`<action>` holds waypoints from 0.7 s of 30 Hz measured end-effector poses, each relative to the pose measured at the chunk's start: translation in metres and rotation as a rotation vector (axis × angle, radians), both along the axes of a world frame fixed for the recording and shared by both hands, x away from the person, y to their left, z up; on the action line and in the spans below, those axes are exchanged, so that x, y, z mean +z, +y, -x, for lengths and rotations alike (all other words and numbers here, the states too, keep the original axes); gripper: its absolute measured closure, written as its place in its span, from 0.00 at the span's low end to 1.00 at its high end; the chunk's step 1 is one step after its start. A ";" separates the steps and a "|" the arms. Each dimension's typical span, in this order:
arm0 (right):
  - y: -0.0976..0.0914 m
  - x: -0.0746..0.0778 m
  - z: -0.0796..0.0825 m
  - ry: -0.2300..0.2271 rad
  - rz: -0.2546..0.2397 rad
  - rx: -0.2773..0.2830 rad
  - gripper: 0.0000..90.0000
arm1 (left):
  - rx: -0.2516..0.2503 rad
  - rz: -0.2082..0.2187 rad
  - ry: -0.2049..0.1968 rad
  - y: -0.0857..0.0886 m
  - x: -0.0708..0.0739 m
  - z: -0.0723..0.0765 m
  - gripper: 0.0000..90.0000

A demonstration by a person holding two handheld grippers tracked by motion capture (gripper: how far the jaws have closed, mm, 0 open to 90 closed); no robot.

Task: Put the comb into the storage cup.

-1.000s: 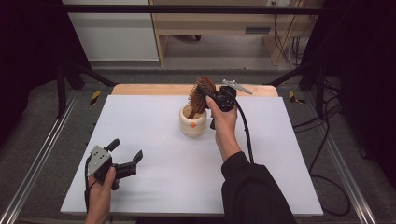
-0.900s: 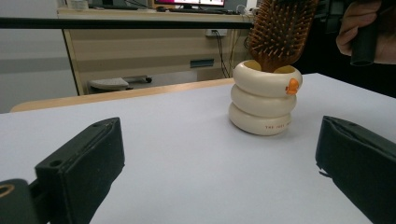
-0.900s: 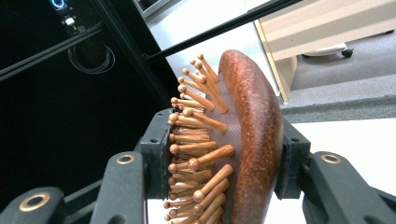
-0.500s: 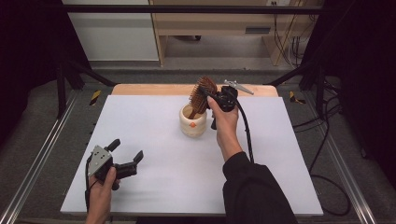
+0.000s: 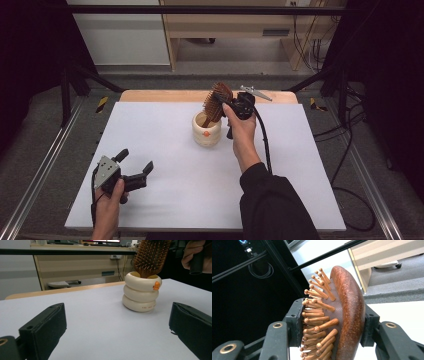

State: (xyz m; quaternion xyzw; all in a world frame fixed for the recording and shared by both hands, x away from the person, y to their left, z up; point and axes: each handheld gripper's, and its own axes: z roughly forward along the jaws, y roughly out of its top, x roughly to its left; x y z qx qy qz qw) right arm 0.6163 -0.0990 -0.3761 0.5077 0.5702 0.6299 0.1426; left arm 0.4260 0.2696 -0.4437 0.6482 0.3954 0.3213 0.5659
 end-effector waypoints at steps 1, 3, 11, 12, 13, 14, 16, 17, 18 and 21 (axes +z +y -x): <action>0.000 0.000 0.000 0.000 0.002 -0.001 0.54 | 0.000 0.001 0.000 0.000 0.000 0.000 0.01; -0.001 0.000 0.000 0.001 0.002 -0.002 0.54 | -0.002 -0.001 0.000 0.000 0.000 0.000 0.01; -0.003 0.000 0.000 0.008 0.004 0.001 0.53 | -0.004 -0.003 0.001 -0.001 0.000 0.000 0.01; -0.003 -0.001 0.000 0.007 0.005 0.000 0.53 | -0.004 -0.004 0.001 -0.001 0.000 0.000 0.01; -0.003 -0.001 0.000 0.008 0.004 -0.001 0.53 | -0.004 -0.003 0.001 -0.001 0.000 0.000 0.01; -0.003 -0.001 0.000 0.007 0.004 -0.001 0.53 | -0.004 -0.003 0.001 -0.001 0.000 0.000 0.01; -0.003 -0.001 0.000 0.007 0.006 0.000 0.53 | -0.005 -0.004 0.001 -0.001 0.000 0.000 0.01; -0.003 -0.001 0.000 0.008 0.006 -0.001 0.53 | -0.005 -0.003 0.001 -0.001 0.000 0.000 0.01; -0.004 -0.001 0.000 0.009 0.006 -0.001 0.53 | -0.005 -0.003 0.001 -0.001 0.000 0.000 0.02; -0.004 -0.001 0.000 0.014 0.003 0.001 0.53 | -0.005 -0.003 0.001 -0.001 0.000 -0.001 0.01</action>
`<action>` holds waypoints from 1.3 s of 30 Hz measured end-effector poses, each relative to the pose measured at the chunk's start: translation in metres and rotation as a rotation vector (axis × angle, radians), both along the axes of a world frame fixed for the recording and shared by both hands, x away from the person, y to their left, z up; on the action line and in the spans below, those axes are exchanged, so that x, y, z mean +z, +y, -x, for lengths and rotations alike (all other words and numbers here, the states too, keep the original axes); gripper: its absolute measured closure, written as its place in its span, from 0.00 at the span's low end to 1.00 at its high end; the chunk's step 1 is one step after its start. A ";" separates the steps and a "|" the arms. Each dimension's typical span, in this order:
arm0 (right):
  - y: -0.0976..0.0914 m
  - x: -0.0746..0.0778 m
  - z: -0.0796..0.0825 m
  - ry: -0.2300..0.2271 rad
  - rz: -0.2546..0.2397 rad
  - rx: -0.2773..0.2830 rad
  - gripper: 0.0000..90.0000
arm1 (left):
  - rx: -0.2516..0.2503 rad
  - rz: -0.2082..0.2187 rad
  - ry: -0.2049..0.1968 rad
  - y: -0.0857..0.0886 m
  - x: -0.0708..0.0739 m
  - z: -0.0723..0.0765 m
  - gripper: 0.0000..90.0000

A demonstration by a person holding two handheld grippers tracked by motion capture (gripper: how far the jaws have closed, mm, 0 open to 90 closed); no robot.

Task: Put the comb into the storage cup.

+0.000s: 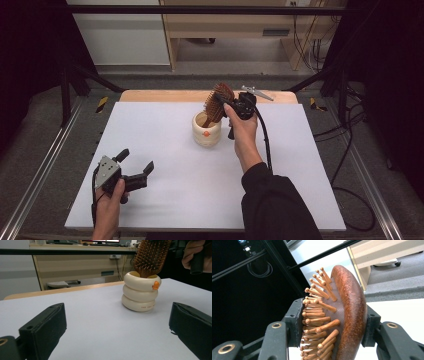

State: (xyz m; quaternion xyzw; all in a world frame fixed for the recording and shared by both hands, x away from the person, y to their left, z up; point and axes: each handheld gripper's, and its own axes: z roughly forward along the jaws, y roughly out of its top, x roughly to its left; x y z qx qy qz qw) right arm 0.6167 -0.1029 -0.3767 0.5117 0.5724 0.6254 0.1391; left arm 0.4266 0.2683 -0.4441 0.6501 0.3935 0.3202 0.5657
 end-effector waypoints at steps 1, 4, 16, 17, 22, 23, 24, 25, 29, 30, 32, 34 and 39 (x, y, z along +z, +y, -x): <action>0.000 0.000 0.000 -0.001 0.000 -0.001 0.53 | 0.000 -0.002 0.001 0.000 0.000 0.000 0.01; -0.001 0.000 0.000 0.005 -0.005 0.001 0.53 | 0.001 -0.002 0.000 0.000 0.000 0.000 0.01; -0.003 -0.001 0.000 0.006 -0.006 -0.001 0.52 | 0.002 -0.002 0.000 0.000 0.000 0.000 0.01; -0.003 -0.001 0.000 0.006 -0.005 -0.001 0.52 | 0.002 -0.002 0.000 0.001 0.000 0.000 0.02; -0.003 -0.001 0.000 0.009 -0.003 -0.001 0.52 | 0.001 -0.003 0.000 0.000 0.000 0.000 0.01; -0.003 -0.001 0.000 0.009 -0.003 0.000 0.52 | 0.000 -0.003 0.000 0.000 0.000 0.000 0.01; -0.003 -0.001 0.000 0.009 -0.004 0.000 0.52 | 0.000 -0.003 0.000 0.000 0.000 0.000 0.02; -0.003 -0.001 0.000 0.009 -0.004 0.000 0.52 | 0.000 -0.003 0.000 0.000 0.000 0.000 0.01; -0.003 -0.001 0.000 0.007 -0.002 -0.001 0.52 | 0.000 -0.004 0.000 0.000 0.000 0.000 0.01; -0.003 -0.001 0.000 0.009 -0.005 -0.002 0.52 | 0.000 -0.004 -0.001 0.000 0.000 0.000 0.01; -0.003 -0.001 0.001 0.007 -0.002 -0.002 0.52 | -0.001 -0.004 0.000 0.000 0.000 0.000 0.01; -0.003 -0.001 0.001 0.007 -0.001 -0.001 0.52 | -0.001 -0.004 -0.001 0.000 0.000 0.000 0.02; -0.004 -0.002 0.000 0.012 0.001 -0.005 0.51 | -0.001 -0.004 0.000 0.000 0.000 0.000 0.01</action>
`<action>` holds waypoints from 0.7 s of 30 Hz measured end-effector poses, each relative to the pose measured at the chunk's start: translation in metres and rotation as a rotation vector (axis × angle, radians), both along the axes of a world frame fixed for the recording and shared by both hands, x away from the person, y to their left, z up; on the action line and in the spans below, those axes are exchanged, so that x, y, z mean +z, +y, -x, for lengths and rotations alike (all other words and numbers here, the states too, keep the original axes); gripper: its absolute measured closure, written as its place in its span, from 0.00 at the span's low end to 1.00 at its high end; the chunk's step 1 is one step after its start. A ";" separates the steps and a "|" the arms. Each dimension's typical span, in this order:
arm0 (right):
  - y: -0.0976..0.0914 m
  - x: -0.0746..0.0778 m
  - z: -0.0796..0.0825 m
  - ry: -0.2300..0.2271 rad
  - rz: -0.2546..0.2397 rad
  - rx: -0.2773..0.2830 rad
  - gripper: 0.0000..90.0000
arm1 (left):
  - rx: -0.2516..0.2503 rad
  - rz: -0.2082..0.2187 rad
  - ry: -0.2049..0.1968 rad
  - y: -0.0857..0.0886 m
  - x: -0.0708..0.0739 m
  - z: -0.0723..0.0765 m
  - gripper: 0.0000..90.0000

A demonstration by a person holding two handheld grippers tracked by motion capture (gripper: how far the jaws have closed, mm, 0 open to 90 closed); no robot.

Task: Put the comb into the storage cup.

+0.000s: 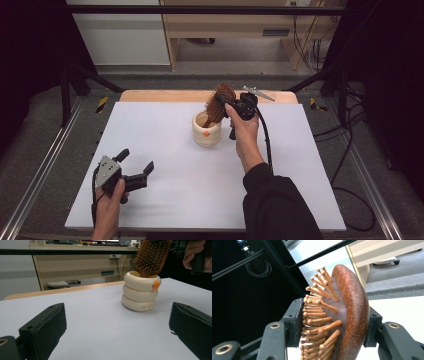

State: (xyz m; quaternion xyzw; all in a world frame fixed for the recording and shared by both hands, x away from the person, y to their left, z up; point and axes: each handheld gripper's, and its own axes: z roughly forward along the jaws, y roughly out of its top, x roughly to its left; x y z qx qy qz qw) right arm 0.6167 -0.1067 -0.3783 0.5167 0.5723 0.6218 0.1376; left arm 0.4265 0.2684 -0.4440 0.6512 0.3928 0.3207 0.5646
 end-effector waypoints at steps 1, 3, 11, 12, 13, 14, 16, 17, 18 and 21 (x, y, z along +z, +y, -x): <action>0.000 0.000 0.000 0.000 0.000 -0.001 0.51 | 0.000 0.000 0.000 0.000 0.000 0.000 0.01; 0.000 0.000 0.000 0.000 -0.001 -0.001 0.51 | 0.000 0.000 0.000 0.000 0.000 0.000 0.01; -0.001 0.000 0.000 0.006 -0.003 -0.002 0.50 | -0.001 -0.001 0.000 0.000 0.000 0.000 0.01; -0.001 0.000 0.000 0.005 -0.002 -0.003 0.50 | -0.001 -0.001 0.000 0.000 0.000 0.000 0.01; -0.001 0.000 0.000 0.004 -0.001 -0.003 0.50 | -0.001 -0.001 -0.001 0.000 0.000 0.000 0.01; -0.001 0.000 0.000 0.007 -0.003 -0.002 0.50 | -0.001 -0.001 -0.001 0.000 0.000 0.000 0.01; -0.001 0.000 0.000 0.004 0.000 -0.004 0.50 | -0.001 -0.001 -0.001 0.000 0.000 0.000 0.02; -0.001 -0.001 0.000 0.004 0.002 -0.004 0.49 | -0.001 -0.001 -0.001 0.000 0.000 0.000 0.01; -0.001 -0.001 0.000 0.008 -0.001 -0.006 0.49 | -0.001 -0.001 -0.001 0.000 0.000 0.000 0.01; -0.002 -0.001 0.000 0.008 -0.001 -0.005 0.49 | -0.002 -0.001 -0.001 0.000 0.000 0.000 0.01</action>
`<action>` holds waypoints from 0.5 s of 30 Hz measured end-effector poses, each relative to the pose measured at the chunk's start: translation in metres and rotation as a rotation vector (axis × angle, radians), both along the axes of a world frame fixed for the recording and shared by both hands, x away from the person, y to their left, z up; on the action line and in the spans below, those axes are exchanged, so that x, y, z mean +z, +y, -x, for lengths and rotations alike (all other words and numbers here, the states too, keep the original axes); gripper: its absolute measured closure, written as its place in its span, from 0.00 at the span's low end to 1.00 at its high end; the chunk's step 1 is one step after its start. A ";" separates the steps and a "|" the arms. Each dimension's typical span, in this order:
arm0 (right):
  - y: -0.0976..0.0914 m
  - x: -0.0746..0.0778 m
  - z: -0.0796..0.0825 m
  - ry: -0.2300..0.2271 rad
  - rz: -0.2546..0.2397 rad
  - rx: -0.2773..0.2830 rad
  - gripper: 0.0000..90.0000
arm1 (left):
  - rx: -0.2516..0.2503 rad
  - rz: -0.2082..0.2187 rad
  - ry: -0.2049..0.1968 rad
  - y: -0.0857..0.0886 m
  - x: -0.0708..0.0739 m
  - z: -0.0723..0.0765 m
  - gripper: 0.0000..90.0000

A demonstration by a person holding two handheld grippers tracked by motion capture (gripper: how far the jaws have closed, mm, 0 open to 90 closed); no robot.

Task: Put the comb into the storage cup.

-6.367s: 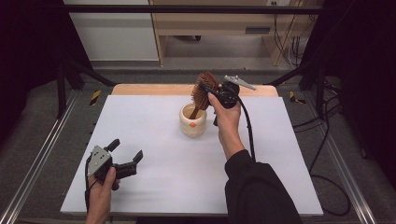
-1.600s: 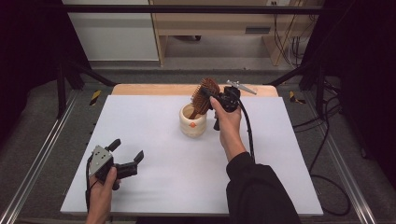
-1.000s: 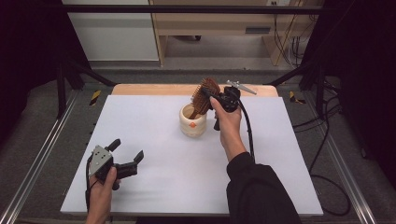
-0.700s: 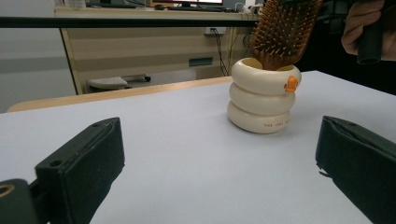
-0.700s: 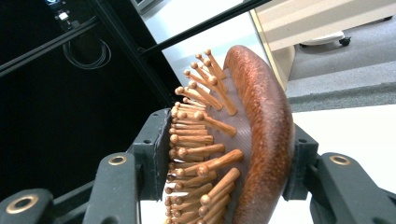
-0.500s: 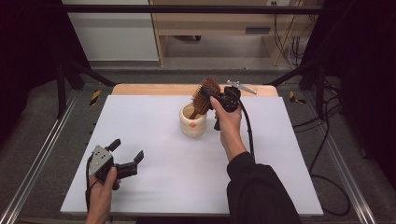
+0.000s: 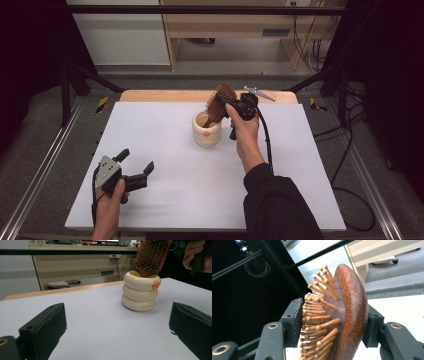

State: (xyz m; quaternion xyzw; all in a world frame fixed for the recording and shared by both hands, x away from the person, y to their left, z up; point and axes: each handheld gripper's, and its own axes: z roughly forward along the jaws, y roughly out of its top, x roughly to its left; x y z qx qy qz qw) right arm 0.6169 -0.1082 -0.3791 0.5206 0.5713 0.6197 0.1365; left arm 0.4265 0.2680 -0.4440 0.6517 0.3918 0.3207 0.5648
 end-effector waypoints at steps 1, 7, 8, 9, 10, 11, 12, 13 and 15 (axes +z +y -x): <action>0.000 0.000 0.000 0.002 -0.001 0.000 0.49 | 0.000 0.000 0.000 0.000 0.000 0.000 0.02; 0.001 0.000 0.000 -0.002 0.002 -0.001 0.48 | 0.000 0.000 0.000 0.000 0.000 0.000 0.02; 0.001 0.000 0.000 -0.003 0.004 -0.001 0.48 | -0.001 0.000 0.000 0.000 0.000 0.000 0.01; 0.001 0.000 0.000 -0.002 0.005 -0.001 0.47 | -0.001 0.000 0.000 0.000 0.000 0.000 0.01; 0.001 0.000 0.000 -0.004 0.006 -0.002 0.47 | -0.001 0.000 0.000 0.000 0.000 0.000 0.02; 0.001 0.000 0.000 -0.004 0.007 -0.002 0.46 | -0.001 0.000 0.000 0.000 0.000 0.000 0.01; 0.001 0.000 0.000 -0.004 0.006 -0.001 0.46 | -0.001 0.000 0.000 0.000 0.000 0.000 0.01; 0.001 0.000 0.000 -0.003 0.007 -0.002 0.46 | -0.001 0.000 0.000 0.000 0.000 0.000 0.01; 0.001 0.000 0.000 -0.004 0.011 -0.002 0.45 | -0.001 0.000 0.000 0.000 0.000 0.000 0.02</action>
